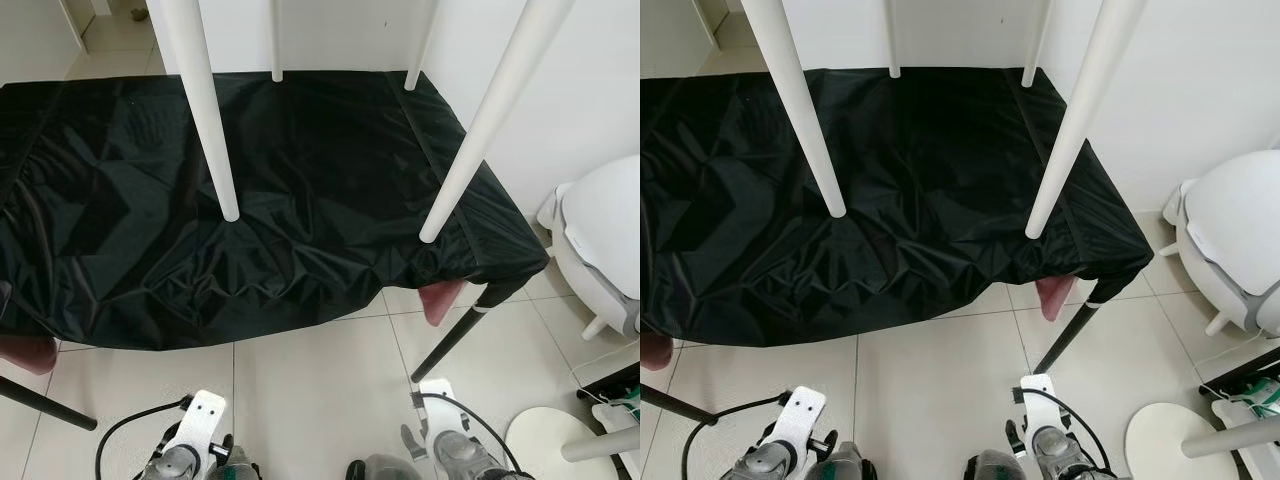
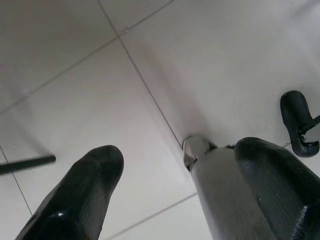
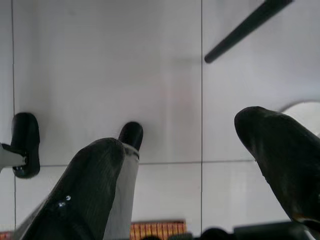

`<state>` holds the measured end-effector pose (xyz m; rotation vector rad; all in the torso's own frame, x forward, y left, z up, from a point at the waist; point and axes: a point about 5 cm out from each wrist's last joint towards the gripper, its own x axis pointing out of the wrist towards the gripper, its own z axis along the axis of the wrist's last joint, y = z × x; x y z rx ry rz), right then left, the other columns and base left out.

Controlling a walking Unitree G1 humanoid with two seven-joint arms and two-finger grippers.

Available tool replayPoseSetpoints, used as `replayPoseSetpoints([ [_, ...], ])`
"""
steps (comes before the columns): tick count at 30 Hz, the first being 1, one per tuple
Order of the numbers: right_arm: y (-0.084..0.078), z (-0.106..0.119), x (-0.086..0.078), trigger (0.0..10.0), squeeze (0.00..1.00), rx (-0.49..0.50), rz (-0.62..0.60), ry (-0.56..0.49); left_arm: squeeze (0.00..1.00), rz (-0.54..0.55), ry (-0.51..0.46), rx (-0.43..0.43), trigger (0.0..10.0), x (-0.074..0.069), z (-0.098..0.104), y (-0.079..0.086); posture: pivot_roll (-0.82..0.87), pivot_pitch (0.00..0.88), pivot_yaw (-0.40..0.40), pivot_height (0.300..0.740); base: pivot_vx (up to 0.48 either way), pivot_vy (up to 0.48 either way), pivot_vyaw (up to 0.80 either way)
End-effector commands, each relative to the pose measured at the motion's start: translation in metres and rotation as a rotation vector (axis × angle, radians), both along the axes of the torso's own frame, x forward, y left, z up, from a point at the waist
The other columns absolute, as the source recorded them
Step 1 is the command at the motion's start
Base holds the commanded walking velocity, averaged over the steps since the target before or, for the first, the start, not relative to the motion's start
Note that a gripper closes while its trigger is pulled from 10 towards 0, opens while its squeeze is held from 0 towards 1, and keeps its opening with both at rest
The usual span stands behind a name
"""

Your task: Building children table

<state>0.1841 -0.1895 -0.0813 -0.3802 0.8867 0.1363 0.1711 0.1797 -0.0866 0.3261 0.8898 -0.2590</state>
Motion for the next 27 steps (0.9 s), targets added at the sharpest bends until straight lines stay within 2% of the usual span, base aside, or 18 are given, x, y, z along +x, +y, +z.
replayPoseSetpoints([
  [1, 0.003, -0.001, -0.001, 10.0, 0.00, -0.004, 0.034, 0.011, 0.00, 0.015, -0.024, 0.062, 10.0, 0.000, 0.000, 0.000, 0.01, 0.000, 0.005, 0.740, 0.000, 0.000, 0.00],
  [2, 0.009, 0.000, 0.002, 10.0, 0.00, -0.006, 0.120, 0.001, 0.00, 0.016, -0.032, 0.040, 10.0, 0.005, 0.002, -0.003, 0.02, 0.000, 0.002, 0.740, 0.000, 0.000, 0.00],
  [4, 0.013, 0.001, 0.003, 10.0, 0.00, 0.006, 0.160, -0.004, 0.00, 0.017, -0.038, 0.018, 10.0, 0.008, 0.003, -0.005, 0.02, 0.000, -0.003, 0.740, 0.000, 0.000, 0.00],
  [12, 0.017, 0.001, 0.004, 10.0, 0.00, 0.065, 0.172, 0.004, 0.00, 0.013, -0.038, -0.009, 10.0, 0.007, 0.003, -0.009, 0.02, 0.000, -0.010, 0.740, 0.000, 0.000, 0.00],
  [14, 0.018, 0.001, 0.003, 10.0, 0.00, 0.113, 0.116, 0.006, 0.00, 0.032, -0.024, -0.021, 10.0, 0.004, 0.001, -0.010, 0.02, 0.000, -0.016, 0.740, 0.000, 0.000, 0.00],
  [19, 0.009, 0.002, 0.004, 10.0, 0.00, 0.111, 0.026, -0.006, 0.00, 0.129, -0.015, -0.029, 10.0, 0.001, 0.000, -0.002, 0.03, 0.000, -0.028, 0.740, 0.000, 0.000, 0.00],
  [25, -0.008, 0.002, 0.002, 10.0, 0.00, 0.124, -0.147, 0.000, 0.00, 0.330, 0.020, -0.031, 10.0, -0.010, -0.003, 0.022, 0.02, 0.000, -0.028, 0.740, 0.000, 0.000, 0.00],
  [27, -0.013, 0.001, 0.000, 10.0, 0.00, 0.121, -0.176, 0.004, 0.00, 0.363, 0.031, -0.029, 10.0, -0.013, -0.004, 0.026, 0.01, 0.000, -0.023, 0.740, 0.000, 0.000, 0.00],
])
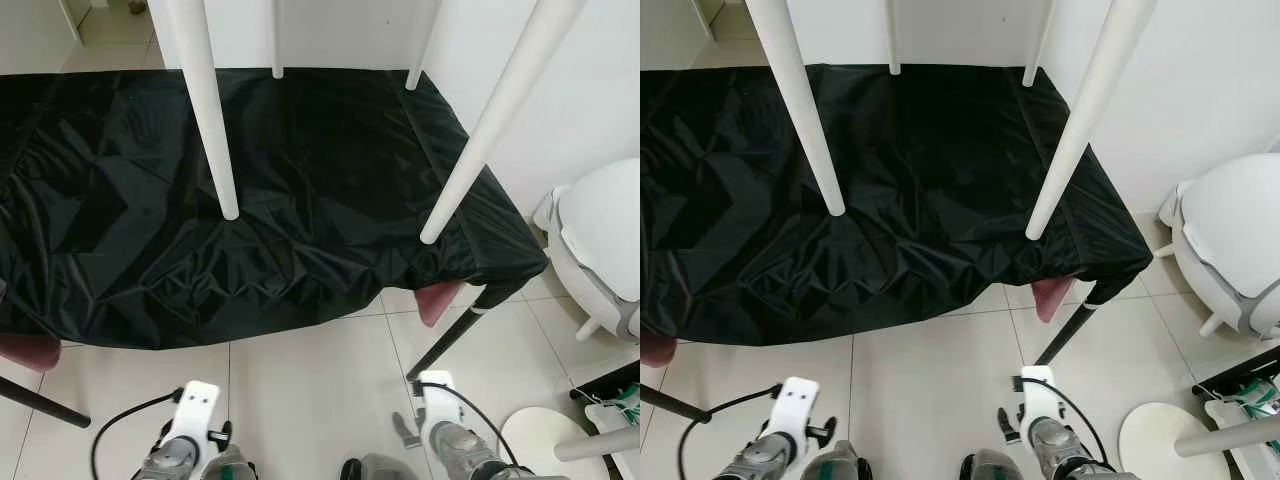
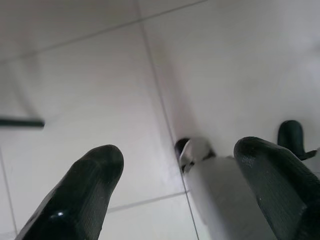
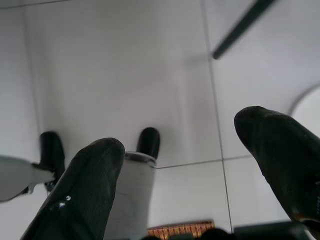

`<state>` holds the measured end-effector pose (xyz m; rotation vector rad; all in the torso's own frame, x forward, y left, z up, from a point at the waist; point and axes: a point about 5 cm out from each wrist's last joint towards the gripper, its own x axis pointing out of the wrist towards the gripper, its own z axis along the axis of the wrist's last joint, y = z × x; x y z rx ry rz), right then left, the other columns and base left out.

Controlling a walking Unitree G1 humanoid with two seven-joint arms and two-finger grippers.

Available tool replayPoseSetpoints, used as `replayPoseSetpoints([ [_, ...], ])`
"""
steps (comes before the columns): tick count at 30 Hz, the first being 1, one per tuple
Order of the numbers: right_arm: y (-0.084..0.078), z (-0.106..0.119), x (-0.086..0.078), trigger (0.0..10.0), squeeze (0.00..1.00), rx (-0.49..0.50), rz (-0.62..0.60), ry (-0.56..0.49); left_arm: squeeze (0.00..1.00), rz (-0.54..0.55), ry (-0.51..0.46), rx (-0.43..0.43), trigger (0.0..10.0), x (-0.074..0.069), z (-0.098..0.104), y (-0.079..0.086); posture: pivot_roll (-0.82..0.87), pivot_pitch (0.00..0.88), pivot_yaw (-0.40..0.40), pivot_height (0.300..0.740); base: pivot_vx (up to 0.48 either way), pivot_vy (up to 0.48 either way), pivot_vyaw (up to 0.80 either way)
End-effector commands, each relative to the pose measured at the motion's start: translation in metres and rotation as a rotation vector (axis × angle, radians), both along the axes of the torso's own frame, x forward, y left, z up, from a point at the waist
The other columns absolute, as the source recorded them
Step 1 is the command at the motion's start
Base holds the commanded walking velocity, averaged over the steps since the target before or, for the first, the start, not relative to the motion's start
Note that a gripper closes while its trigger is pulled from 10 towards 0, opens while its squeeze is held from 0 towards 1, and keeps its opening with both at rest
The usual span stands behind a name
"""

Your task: Building children table

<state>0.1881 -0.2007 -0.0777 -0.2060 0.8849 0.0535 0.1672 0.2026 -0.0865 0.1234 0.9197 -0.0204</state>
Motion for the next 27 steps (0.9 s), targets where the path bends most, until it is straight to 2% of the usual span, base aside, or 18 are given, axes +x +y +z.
replayPoseSetpoints([
  [1, -0.003, -0.002, -0.005, 10.0, 0.00, 0.005, -0.043, 0.021, 0.00, 0.073, 0.035, 0.039, 10.0, -0.010, -0.004, 0.004, 0.01, 0.000, -0.023, 0.740, 0.000, 0.000, 0.00],
  [5, -0.008, -0.003, -0.008, 10.0, 0.00, 0.007, -0.087, 0.029, 0.00, 0.088, 0.048, 0.041, 10.0, -0.013, -0.005, 0.006, 0.01, 0.000, -0.013, 0.740, 0.000, 0.000, 0.00],
  [7, -0.016, -0.006, -0.018, 10.0, 0.00, 0.008, -0.153, 0.050, 0.00, 0.100, 0.064, 0.042, 10.0, -0.016, -0.006, 0.009, -0.01, 0.000, 0.000, 0.740, 0.000, 0.000, 0.00],
  [13, -0.018, -0.010, -0.026, 10.0, 0.00, 0.013, -0.186, 0.072, 0.00, 0.106, 0.062, 0.032, 10.0, -0.015, -0.006, 0.008, -0.01, 0.000, 0.002, 0.740, 0.000, 0.000, 0.00],
  [19, -0.017, -0.013, -0.033, 10.0, 0.00, 0.011, -0.181, 0.094, 0.00, 0.097, 0.065, 0.025, 10.0, -0.015, -0.006, 0.007, 0.00, 0.000, 0.004, 0.740, 0.000, 0.000, 0.00],
  [27, -0.014, -0.013, -0.031, 10.0, 0.00, 0.012, -0.166, 0.101, 0.00, 0.062, 0.080, 0.044, 10.0, -0.017, -0.007, 0.009, 0.01, 0.000, -0.003, 0.740, 0.000, 0.000, 0.00],
])
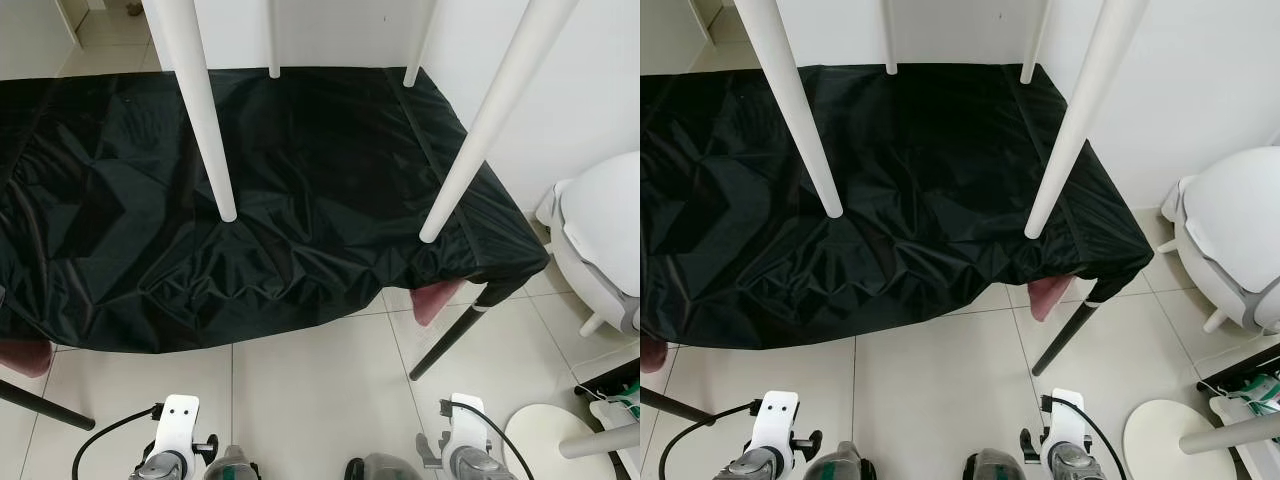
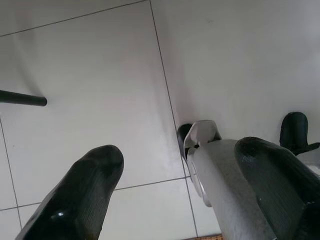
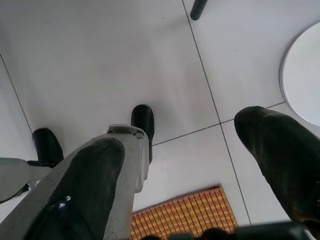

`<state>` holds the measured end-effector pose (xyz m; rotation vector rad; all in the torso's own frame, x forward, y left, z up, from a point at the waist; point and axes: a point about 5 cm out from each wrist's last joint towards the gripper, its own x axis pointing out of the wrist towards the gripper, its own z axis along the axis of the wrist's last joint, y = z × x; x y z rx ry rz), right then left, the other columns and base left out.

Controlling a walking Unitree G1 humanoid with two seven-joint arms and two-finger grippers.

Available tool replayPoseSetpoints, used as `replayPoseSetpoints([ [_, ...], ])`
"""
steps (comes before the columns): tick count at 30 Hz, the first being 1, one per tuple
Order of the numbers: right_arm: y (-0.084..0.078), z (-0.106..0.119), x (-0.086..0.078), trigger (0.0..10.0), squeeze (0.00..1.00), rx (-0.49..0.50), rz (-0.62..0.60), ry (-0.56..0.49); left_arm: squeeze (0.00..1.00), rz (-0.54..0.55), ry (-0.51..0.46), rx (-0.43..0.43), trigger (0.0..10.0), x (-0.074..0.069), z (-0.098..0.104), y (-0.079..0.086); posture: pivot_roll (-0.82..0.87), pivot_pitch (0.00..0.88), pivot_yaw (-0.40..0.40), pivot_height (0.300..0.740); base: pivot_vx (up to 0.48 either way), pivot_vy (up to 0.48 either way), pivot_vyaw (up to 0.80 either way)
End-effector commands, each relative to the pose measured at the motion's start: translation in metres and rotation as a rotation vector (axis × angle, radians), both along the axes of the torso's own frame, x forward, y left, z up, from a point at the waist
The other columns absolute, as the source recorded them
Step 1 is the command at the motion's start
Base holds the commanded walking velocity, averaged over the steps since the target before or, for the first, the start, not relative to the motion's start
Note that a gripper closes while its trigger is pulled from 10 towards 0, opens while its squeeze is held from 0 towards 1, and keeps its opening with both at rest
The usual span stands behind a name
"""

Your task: Building children table

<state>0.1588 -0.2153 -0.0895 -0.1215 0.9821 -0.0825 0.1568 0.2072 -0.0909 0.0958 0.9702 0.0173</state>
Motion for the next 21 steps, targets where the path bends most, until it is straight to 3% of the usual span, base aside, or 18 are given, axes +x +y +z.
replayPoseSetpoints([
  [1, 0.0017, -0.0014, -0.0017, 10.0, 0.00, 0.001, -0.001, 0.017, 0.00, 0.003, 0.037, 0.056, 10.0, -0.0071, -0.0028, 0.0041, 0.01, 0.000, -0.003, 0.740, 0.000, 0.000, 0.00],
  [21, 0.0062, -0.0044, -0.0073, 10.0, 0.00, -0.010, 0.087, 0.048, 0.00, 0.019, 0.020, -0.022, 10.0, -0.0118, -0.0047, -0.0018, 0.02, 0.000, -0.031, 0.740, 0.000, 0.000, 0.00],
])
